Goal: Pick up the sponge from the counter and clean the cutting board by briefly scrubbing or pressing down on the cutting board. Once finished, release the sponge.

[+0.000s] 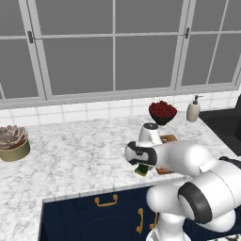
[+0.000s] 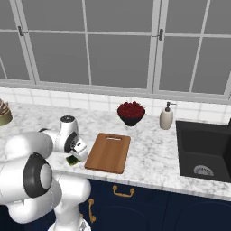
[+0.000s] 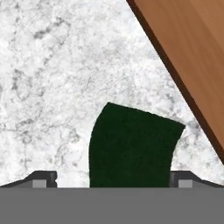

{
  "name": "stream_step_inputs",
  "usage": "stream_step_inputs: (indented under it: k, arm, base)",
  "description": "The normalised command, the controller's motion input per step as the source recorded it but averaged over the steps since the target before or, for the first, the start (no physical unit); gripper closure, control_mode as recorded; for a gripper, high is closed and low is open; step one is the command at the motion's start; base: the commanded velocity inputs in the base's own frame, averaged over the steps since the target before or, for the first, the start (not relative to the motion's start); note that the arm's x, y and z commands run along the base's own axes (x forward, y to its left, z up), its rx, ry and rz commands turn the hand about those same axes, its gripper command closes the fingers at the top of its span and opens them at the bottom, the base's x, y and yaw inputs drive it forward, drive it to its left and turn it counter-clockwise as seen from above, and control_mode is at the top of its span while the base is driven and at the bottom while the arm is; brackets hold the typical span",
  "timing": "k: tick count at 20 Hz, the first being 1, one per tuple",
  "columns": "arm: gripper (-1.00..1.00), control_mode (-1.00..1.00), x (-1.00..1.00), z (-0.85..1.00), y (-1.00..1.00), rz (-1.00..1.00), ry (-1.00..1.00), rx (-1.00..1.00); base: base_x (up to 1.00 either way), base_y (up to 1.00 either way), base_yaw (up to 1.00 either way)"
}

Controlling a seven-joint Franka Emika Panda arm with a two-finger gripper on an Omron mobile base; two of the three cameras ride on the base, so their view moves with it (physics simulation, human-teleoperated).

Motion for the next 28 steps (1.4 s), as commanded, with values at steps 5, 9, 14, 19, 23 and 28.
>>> stream_step_inputs:
  k: [5, 9, 14, 19, 23, 28]
  arm:
    - [-1.00, -1.00, 0.03, -0.31, 0.00, -0.02, 0.03, 0.03]
    - [-1.00, -1.00, -0.14, -0.67, 0.00, 0.01, 0.08, 0.01]
    - [1.00, -1.00, -0.53, -0.92, 0.10, 0.02, 0.05, 0.00]
    - [1.00, -1.00, -1.00, -1.00, 0.23, 0.00, -0.15, 0.01]
    - [1.00, -1.00, -0.56, -0.38, -0.10, 0.01, -0.05, 0.00]
    - [1.00, -1.00, 0.40, 0.67, -0.78, 0.19, 0.03, 0.10]
  base:
    - [0.00, 0.00, 0.00]
    - [0.00, 0.00, 0.00]
    - [0.00, 0.00, 0.00]
    - [0.00, 0.00, 0.00]
    - [0.00, 0.00, 0.00]
    - [0.00, 0.00, 0.00]
